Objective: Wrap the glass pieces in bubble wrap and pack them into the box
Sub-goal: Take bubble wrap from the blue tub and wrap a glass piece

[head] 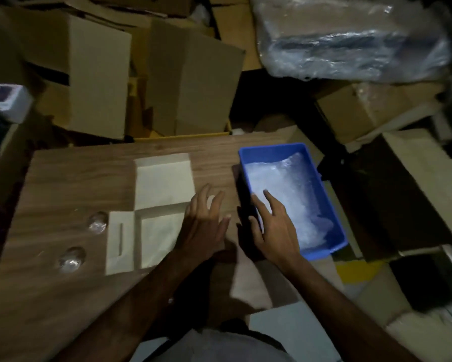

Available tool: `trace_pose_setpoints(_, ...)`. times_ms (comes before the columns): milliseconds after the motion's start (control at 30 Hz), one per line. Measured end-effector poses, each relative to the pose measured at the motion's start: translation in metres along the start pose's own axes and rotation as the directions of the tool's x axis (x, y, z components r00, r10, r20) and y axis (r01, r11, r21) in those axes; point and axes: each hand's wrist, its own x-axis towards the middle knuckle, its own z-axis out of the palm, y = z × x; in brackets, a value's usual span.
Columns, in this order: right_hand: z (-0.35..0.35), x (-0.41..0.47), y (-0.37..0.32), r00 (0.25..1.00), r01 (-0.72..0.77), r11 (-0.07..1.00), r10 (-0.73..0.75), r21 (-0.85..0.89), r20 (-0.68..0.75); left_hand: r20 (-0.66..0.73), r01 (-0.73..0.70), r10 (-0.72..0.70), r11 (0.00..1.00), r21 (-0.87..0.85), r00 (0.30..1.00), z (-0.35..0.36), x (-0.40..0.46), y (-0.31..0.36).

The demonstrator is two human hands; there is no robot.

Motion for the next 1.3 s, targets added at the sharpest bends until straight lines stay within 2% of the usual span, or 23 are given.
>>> trace_pose_setpoints(133, -0.012, -0.013, 0.055, 0.992, -0.106, 0.990, 0.111, -0.091, 0.054, 0.050, -0.053, 0.052, 0.998, 0.017, 0.997, 0.021, 0.026, 0.050)
trace_pose_setpoints(233, -0.015, -0.010, 0.086, 0.958, -0.157, 0.973, 0.191, -0.168, 0.213, 0.090, -0.058, 0.060, 0.998, -0.021, 0.994, 0.039, 0.041, 0.075)
trace_pose_setpoints(367, -0.017, 0.003, 0.114, 0.862, -0.136, 0.959, 0.239, -0.249, 0.448, 0.135, -0.088, 0.086, 0.996, 0.008, 0.987, 0.062, 0.056, 0.085)
trace_pose_setpoints(467, -0.012, 0.014, 0.122, 0.835, -0.095, 0.953, 0.234, -0.289, 0.498, 0.183, -0.056, 0.053, 0.998, 0.015, 0.982, 0.072, 0.068, 0.082)
trace_pose_setpoints(600, -0.005, 0.026, 0.127, 0.887, -0.032, 0.975, 0.130, -0.222, 0.443, 0.246, -0.003, -0.011, 0.998, 0.058, 0.969, 0.080, 0.077, 0.074)
trace_pose_setpoints(733, -0.003, 0.025, 0.131, 0.948, -0.020, 0.982, 0.078, -0.190, 0.308, 0.257, 0.008, -0.011, 1.000, 0.014, 0.966, 0.078, 0.069, 0.079)
trace_pose_setpoints(867, -0.010, 0.019, 0.129, 0.987, -0.003, 0.998, 0.012, -0.059, 0.161, 0.257, 0.019, -0.008, 0.999, -0.037, 0.966, 0.075, 0.063, 0.085)
trace_pose_setpoints(1033, -0.027, 0.010, 0.122, 0.997, 0.074, 0.994, -0.072, 0.082, -0.025, 0.298, 0.011, 0.028, 0.992, -0.129, 0.954, 0.067, 0.054, 0.075)
trace_pose_setpoints(1200, -0.038, 0.005, 0.102, 0.986, 0.109, 0.977, -0.083, 0.182, -0.145, 0.181, -0.110, 0.162, 0.957, -0.267, 0.970, 0.053, 0.024, 0.067)
trace_pose_setpoints(1300, -0.043, 0.005, 0.085, 0.980, 0.128, 0.964, -0.088, 0.233, -0.176, 0.170, -0.086, 0.131, 0.964, -0.251, 0.977, 0.052, 0.021, 0.075)
